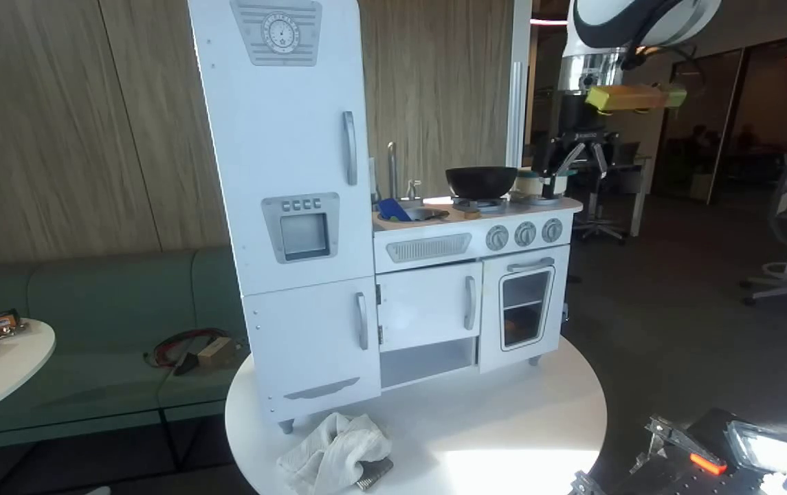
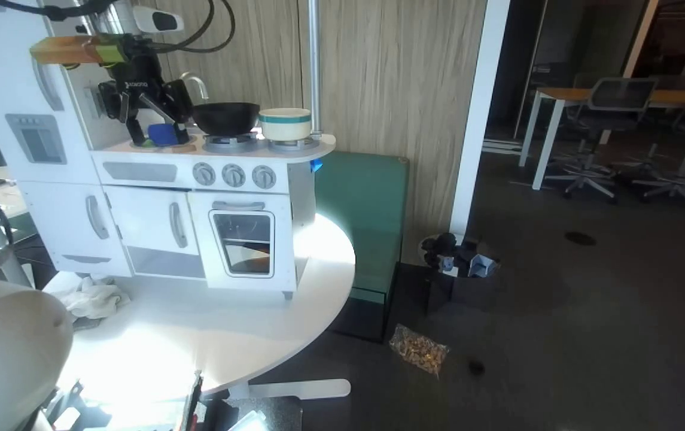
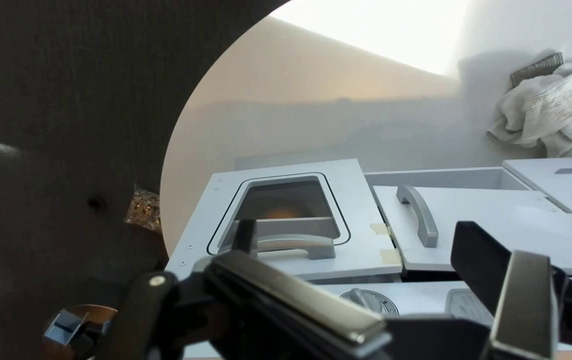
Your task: Pick the black bowl and pour all its contents into the white bowl, pick up the silver spoon from the sink and mix the contents of the white bowl
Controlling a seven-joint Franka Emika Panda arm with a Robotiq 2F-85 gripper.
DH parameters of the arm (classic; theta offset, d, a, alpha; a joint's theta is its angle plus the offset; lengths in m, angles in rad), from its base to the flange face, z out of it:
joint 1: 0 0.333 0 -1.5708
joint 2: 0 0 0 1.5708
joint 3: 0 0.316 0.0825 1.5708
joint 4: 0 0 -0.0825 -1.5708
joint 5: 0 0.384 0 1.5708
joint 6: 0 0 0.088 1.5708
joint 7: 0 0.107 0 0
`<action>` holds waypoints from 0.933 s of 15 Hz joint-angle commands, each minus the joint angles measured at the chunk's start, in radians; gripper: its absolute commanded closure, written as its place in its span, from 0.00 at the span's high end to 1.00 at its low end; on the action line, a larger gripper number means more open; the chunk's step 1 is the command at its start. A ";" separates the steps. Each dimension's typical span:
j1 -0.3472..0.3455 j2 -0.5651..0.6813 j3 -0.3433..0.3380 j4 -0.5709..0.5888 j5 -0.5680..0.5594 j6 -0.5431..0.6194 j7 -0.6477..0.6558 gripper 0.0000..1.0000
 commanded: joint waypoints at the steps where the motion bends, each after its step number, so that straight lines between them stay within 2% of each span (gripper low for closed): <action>1: -0.039 0.083 0.053 0.152 -0.087 0.023 0.070 1.00; 8: -0.024 0.318 0.168 0.468 -0.328 -0.048 0.137 1.00; 10: -0.007 0.401 0.174 0.559 -0.371 -0.079 0.107 1.00; 14: 0.031 0.544 0.137 0.728 -0.348 -0.139 0.024 1.00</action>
